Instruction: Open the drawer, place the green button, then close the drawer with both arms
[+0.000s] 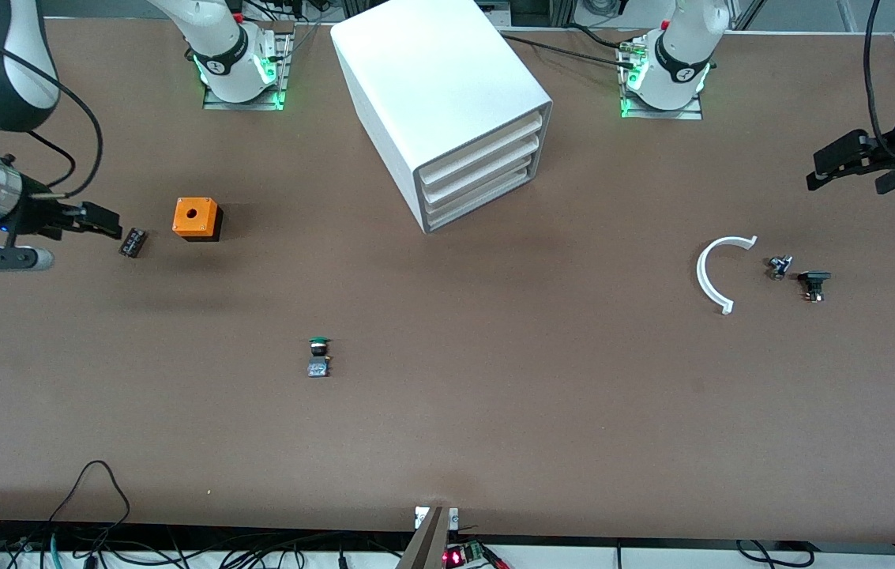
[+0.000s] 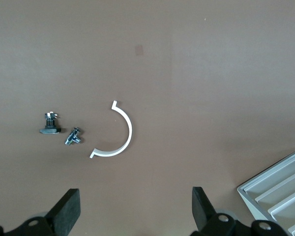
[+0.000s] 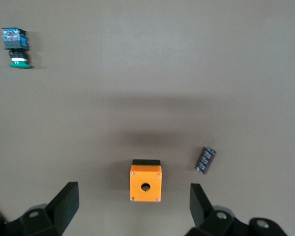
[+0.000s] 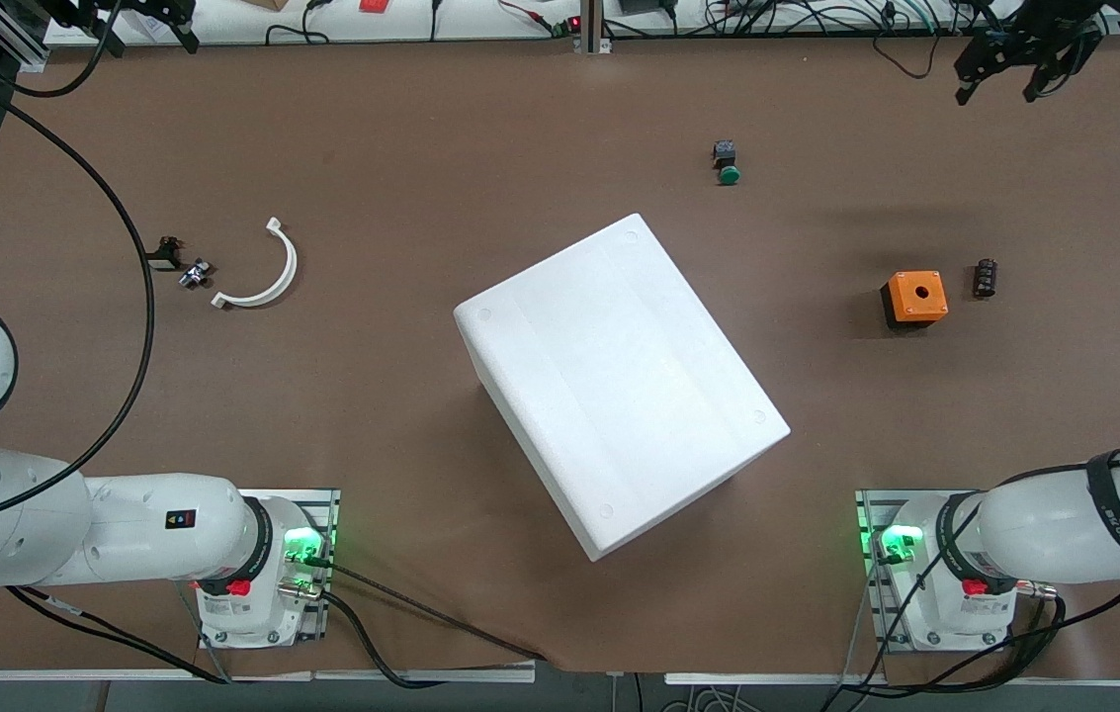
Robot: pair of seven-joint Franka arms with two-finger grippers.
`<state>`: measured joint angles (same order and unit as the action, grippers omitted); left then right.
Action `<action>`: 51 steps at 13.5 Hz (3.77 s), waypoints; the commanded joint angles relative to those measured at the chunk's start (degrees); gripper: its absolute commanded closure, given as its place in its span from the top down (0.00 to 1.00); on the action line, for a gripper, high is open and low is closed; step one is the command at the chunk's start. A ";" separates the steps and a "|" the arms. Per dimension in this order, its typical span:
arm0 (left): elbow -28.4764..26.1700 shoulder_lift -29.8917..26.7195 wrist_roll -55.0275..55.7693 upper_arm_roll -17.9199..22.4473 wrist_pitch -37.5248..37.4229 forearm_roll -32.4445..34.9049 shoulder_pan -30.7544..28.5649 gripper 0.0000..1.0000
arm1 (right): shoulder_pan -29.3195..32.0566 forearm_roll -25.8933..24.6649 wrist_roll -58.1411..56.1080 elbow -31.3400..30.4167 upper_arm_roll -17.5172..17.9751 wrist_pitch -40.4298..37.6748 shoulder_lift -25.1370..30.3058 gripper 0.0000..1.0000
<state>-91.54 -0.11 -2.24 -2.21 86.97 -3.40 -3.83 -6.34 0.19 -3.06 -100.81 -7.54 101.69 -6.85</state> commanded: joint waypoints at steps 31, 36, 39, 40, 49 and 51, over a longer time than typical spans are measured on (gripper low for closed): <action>-36.34 27.70 -37.31 -9.39 30.02 -66.48 21.49 0.57 | -15.89 5.17 7.36 13.61 3.23 31.62 -34.98 1.00; -36.69 28.24 -39.33 -9.30 30.02 -66.48 22.11 0.00 | -15.63 5.35 7.45 16.51 3.67 33.84 -38.15 1.00; -35.55 27.89 -39.77 -5.73 32.55 -65.42 21.32 0.00 | -15.54 9.54 7.80 18.79 3.84 34.28 -40.51 1.00; -35.02 27.89 -40.56 -4.13 33.70 -65.42 21.32 0.00 | -15.80 9.83 7.80 18.89 3.84 34.72 -40.70 1.00; -30.71 26.40 -42.94 3.09 36.87 -65.60 18.86 1.00 | -16.24 9.13 11.93 18.10 3.84 34.72 -42.37 1.00; -30.54 24.99 -43.64 3.18 37.05 -65.34 18.42 1.00 | -16.33 9.13 11.50 17.75 3.76 34.63 -42.28 0.91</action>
<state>-122.43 26.20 -46.18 0.71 123.08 -68.87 14.97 -22.67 9.03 8.17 -83.76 -3.97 136.11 -48.56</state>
